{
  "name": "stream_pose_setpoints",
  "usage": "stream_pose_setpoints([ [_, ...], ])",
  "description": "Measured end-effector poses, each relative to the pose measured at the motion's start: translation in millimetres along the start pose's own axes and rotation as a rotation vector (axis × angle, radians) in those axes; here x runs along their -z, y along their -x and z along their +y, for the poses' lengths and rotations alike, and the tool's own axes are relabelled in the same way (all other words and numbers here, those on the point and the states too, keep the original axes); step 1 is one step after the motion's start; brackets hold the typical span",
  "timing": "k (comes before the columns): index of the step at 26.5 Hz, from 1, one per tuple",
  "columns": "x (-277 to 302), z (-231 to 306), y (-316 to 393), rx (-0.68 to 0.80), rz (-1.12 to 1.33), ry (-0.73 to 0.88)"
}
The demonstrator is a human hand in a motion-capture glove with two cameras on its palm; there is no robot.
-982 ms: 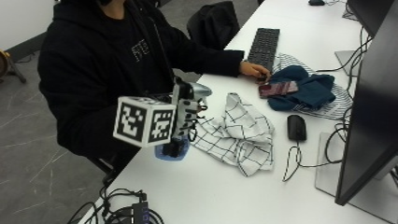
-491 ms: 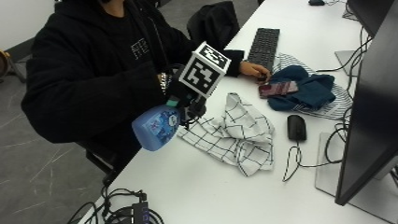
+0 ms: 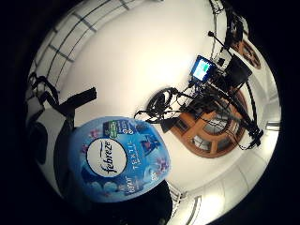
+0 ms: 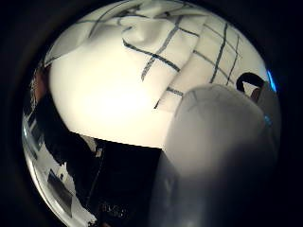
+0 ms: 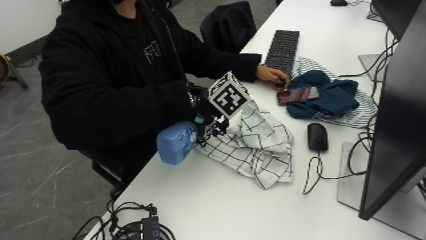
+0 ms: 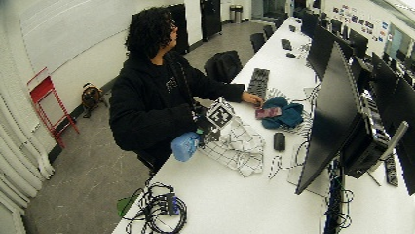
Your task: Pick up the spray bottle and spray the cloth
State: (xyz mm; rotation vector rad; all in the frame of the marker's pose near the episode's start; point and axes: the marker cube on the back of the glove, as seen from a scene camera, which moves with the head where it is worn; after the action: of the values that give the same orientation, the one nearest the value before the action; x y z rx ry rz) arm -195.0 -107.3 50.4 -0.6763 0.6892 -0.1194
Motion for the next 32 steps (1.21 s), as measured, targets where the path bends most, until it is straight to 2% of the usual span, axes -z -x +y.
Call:
stream_pose_setpoints([
  [5, 10.2, 0.2, -0.6, 0.014, -0.024, -0.024],
  [9, 53.6, 14.5, -0.1, 0.075, -0.144, -0.193],
  [14, 116.0, 33.4, 23.4, 0.226, -0.375, -0.448],
  [21, 174.5, 42.7, 86.5, 0.524, -0.792, -0.709],
  [26, 188.9, 39.1, 140.0, 0.701, -1.137, -0.85],
  [29, 181.6, 21.6, 169.3, 0.714, -1.217, -0.93],
  [32, 168.7, 15.8, 195.1, 0.773, -1.275, -0.93],
])
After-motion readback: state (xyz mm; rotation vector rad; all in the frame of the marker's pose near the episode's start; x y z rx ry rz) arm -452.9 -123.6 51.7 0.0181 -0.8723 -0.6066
